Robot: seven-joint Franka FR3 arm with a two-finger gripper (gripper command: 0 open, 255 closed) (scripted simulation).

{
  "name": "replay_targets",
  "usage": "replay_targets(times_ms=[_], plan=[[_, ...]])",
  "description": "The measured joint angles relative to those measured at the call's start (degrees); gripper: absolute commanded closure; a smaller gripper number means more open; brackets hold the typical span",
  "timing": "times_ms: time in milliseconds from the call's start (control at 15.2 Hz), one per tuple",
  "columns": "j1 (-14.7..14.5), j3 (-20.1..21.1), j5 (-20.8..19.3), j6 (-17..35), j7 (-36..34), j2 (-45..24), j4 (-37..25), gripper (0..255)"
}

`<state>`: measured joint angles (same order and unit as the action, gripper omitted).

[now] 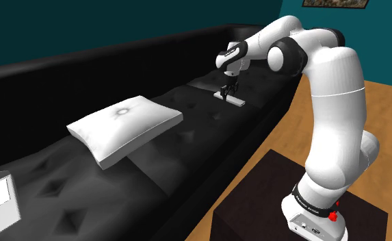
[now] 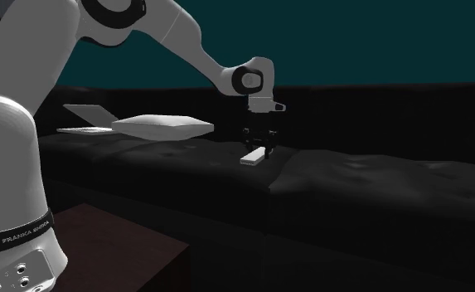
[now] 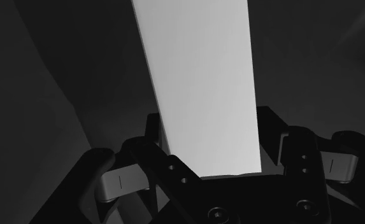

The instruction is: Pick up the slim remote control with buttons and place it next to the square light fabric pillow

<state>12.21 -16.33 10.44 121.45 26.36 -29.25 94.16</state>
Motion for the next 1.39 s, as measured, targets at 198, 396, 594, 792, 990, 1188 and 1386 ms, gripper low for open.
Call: replay_targets(times_ms=[198, 396, 594, 792, 990, 1188, 1386], plan=[[0.0, 0.0, 0.0, 0.0, 0.0, 0.0, 0.0, 255], [0.0, 0.0, -0.1, -0.2, 0.0, 0.1, -0.1, 255], [-0.1, -0.2, -0.4, -1.6, -0.3, 1.0, -0.5, 255], [-0.2, -0.4, -0.7, -3.6, -0.6, 1.8, -1.8, 255], [-0.3, -0.6, -1.1, -5.6, -0.9, 2.8, -2.8, 255], [-0.2, -0.7, -1.3, -7.7, -1.0, 3.4, -4.3, 255], [-0.3, -0.8, -1.6, -9.4, -1.1, 4.1, -5.3, 255]])
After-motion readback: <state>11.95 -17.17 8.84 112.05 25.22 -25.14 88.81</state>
